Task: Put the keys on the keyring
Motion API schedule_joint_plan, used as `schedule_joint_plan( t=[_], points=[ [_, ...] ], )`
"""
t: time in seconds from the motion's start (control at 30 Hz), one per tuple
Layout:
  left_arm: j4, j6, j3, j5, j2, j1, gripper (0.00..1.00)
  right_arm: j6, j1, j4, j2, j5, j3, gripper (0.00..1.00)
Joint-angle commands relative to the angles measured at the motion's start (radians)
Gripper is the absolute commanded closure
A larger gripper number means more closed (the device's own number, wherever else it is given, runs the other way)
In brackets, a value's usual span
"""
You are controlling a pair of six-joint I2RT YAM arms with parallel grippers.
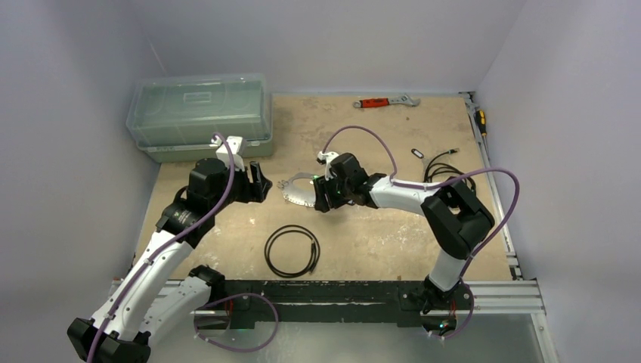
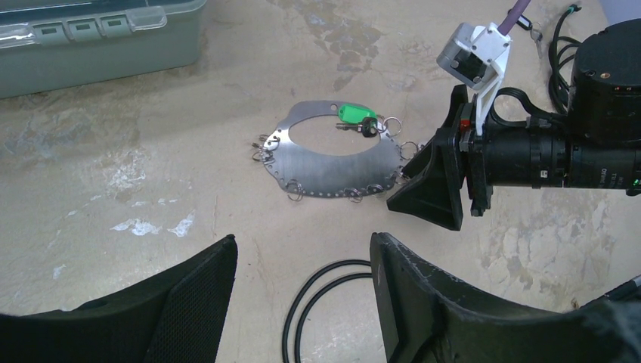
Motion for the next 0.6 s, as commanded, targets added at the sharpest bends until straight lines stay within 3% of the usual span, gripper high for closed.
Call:
schedule_joint_plan(
  t=[0.0,0.33,0.57],
  points=[
    [0.026,0.012,0.0,0.015,0.001,0.006,0.36,-0.013,0.026,0.009,-0.036,-0.039,0.044,0.43],
    [0.026,0.012,-0.001,0.013,0.001,0.006,0.36,-0.043,0.048,-0.017,-0.023,0.007,0.049,0.4],
    [0.026,0.013,0.001,0.015,-0.002,0.006,0.36,-0.078,0.046,-0.027,-0.123,0.102,-0.014,0.38]
  ],
)
